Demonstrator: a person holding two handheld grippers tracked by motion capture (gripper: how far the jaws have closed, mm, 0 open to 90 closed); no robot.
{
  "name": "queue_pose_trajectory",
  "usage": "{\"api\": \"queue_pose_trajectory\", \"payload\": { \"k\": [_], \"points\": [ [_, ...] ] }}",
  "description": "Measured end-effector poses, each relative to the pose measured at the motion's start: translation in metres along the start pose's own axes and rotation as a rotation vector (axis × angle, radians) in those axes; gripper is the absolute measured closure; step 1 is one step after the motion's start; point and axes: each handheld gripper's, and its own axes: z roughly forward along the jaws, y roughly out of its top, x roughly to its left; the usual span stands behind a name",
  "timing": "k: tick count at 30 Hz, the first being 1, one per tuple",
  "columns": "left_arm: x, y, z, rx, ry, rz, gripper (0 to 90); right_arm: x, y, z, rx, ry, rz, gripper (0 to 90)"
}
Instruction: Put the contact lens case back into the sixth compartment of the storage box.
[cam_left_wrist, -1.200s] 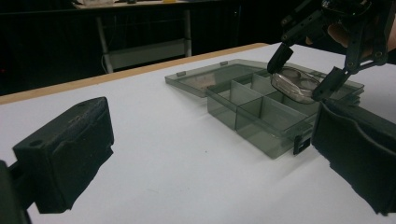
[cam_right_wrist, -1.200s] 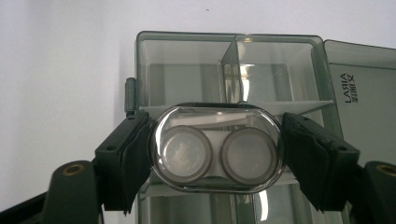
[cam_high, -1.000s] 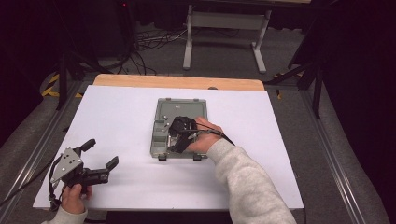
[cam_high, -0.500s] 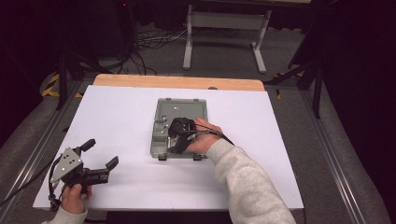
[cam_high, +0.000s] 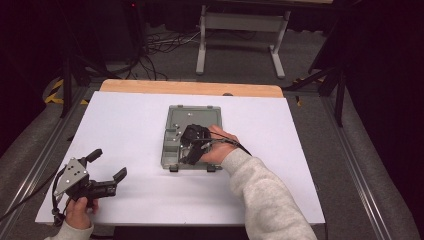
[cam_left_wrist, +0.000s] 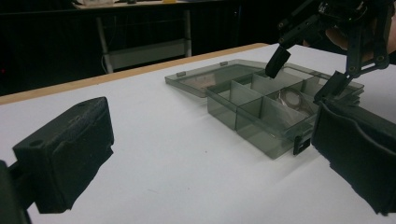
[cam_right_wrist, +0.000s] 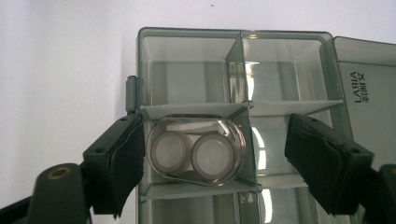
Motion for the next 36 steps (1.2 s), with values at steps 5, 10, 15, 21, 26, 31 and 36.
{"api": "queue_pose_trajectory", "payload": {
  "k": [5, 10, 15, 21, 26, 31, 36],
  "points": [
    [0.000, 0.000, 0.000, -0.001, 0.001, -0.001, 0.0, 0.000, 0.000, -0.004, -0.019, -0.004, 0.005, 18.7],
    [0.000, 0.000, 0.000, -0.003, 0.001, -0.003, 0.0, 0.000, 0.001, -0.012, -0.059, -0.013, 0.018, 11.7],
    [0.000, 0.000, 0.000, -0.001, 0.001, -0.005, 0.0, 0.004, 0.004, -0.024, -0.117, -0.034, 0.021, 5.1],
    [0.000, 0.000, 0.000, -0.002, 0.000, -0.003, 0.0, 0.010, 0.008, -0.037, -0.168, -0.058, 0.016, 2.7],
    [0.000, 0.000, 0.001, -0.001, 0.000, -0.004, 0.0, 0.017, 0.009, -0.050, -0.205, -0.080, 0.012, 1.7],
    [0.000, 0.000, 0.001, 0.000, -0.001, -0.004, 0.0, 0.019, 0.008, -0.057, -0.220, -0.087, 0.008, 1.5],
    [-0.001, 0.000, 0.002, 0.000, -0.003, -0.002, 0.0, 0.022, 0.007, -0.061, -0.227, -0.093, 0.010, 1.4]
  ]
}}
